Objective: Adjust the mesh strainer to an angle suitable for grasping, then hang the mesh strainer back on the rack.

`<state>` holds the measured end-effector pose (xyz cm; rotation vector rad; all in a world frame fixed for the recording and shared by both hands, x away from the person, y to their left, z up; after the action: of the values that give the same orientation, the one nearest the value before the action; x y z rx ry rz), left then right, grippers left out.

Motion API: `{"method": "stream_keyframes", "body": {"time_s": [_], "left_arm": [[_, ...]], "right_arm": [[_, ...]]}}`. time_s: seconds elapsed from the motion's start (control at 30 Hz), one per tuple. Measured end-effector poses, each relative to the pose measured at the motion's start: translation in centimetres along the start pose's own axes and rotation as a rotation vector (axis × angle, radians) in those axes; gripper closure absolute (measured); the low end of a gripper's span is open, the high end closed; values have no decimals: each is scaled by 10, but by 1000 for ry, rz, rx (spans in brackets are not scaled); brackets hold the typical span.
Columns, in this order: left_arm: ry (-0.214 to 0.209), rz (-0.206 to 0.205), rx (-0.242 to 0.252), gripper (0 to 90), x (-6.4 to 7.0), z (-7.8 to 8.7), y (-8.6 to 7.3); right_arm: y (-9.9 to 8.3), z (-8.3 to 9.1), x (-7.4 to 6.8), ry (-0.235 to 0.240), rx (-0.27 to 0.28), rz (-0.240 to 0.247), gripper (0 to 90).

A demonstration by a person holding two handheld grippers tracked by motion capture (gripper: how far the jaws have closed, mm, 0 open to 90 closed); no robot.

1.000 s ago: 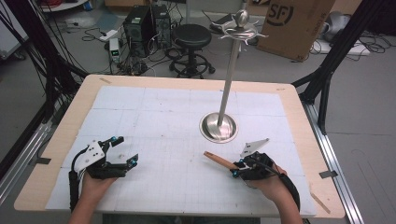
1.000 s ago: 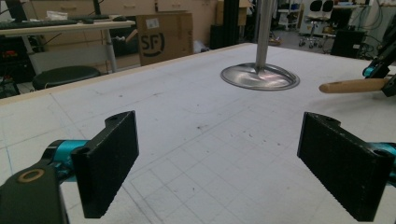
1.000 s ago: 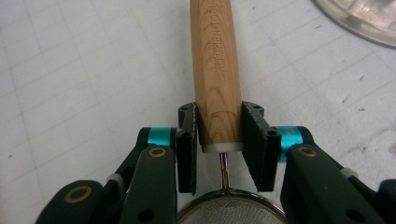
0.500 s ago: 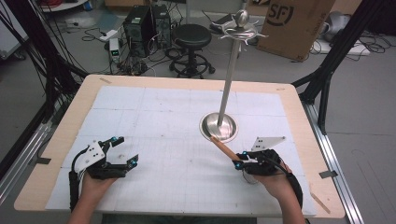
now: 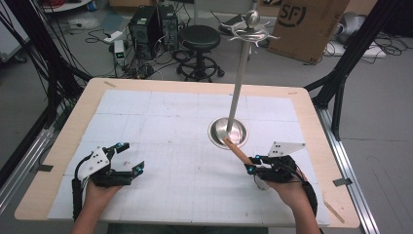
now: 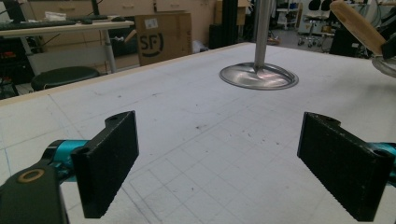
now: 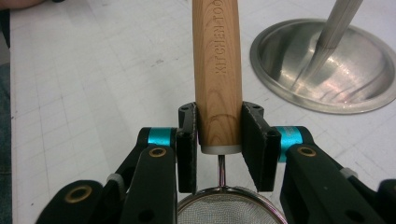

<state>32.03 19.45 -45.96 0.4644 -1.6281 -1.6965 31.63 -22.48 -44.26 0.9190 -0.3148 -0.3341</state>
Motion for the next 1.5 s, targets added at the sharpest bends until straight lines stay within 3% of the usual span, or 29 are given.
{"method": "stream_keyframes", "body": {"time_s": [0.6, 1.5], "left_arm": [[-3, -9, 0, 130, 1, 0, 0], [-1, -4, 2, 130, 0, 0, 0]], "right_arm": [[28, 31, 11, -91, 218, 17, 683], [89, 94, 46, -203, 390, 73, 682]]}}
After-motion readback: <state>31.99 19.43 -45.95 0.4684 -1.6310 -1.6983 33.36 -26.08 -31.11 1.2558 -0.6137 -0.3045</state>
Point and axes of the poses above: each handheld gripper's, and its own axes: z roughly backward along the jaws, y roughly out of its top, x roughly to its right, the point moved 7 cm from there along -z, roughly forward along the jaws, and after that the axes turned 14 degrees about z, right-handed, at the moved point
